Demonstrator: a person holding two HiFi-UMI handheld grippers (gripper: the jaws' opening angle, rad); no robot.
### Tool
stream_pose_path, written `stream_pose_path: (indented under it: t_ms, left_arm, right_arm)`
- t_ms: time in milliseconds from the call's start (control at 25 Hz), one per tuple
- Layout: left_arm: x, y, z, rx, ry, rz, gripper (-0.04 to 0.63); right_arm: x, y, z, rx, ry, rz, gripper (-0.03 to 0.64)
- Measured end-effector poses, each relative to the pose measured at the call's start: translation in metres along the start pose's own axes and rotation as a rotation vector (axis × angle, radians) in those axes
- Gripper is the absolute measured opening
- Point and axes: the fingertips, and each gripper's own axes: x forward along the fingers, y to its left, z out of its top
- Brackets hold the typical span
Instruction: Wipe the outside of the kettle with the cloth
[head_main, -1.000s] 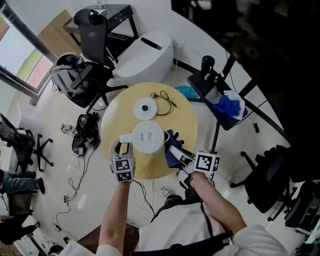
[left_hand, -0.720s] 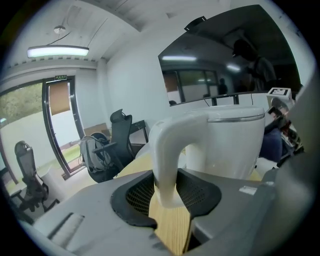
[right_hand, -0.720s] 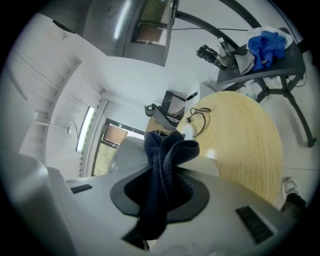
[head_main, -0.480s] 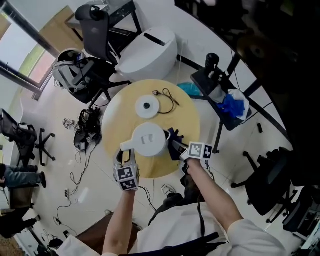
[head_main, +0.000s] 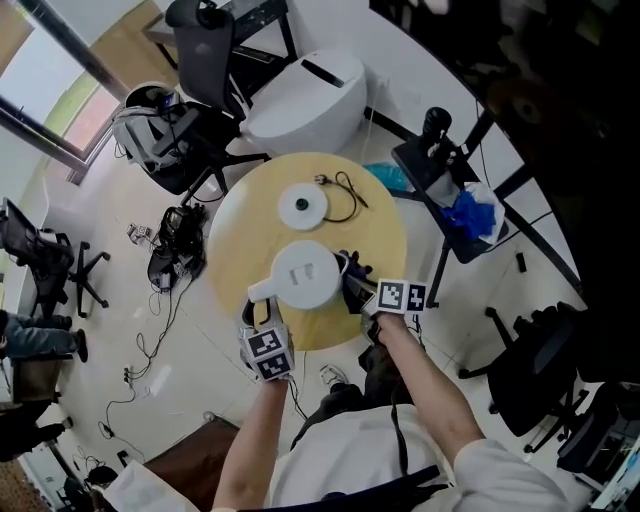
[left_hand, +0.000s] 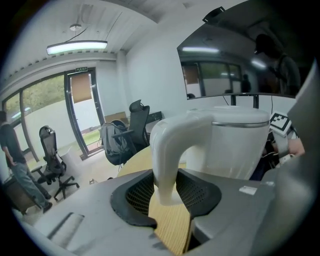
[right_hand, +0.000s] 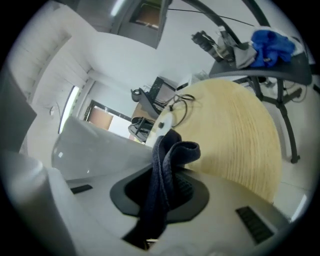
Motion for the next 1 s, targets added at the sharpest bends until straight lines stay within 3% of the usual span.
stream_pose_path:
  t_ms: [240,560,720,1000]
  left_arm:
    - [-0.004,-0.005,-0.002,-0.026,0.007,-0.011,0.147]
    - [-0.009,-0.015,-0.007,-0.016,0.023,-0.019,0.147]
    - [-0.017,-0.017,-0.011,0.006,0.021,-0.009,0.147]
    - [-0.033,-0.024,-0.019,0.027,0.029,-0.023,0.149]
  right_arm:
    - [-0.054,0.085,0.021,-0.088,-0.066,0.147,0.069]
    - [-0.099,0.14,0.021,-0.053,-0.187,0.224,0.069]
    - [-0.094,0.129,0.014,-0.053,-0.209,0.203,0.069]
    - [-0.064,0.076,-0.004,0.006,-0.16,0.118,0.069]
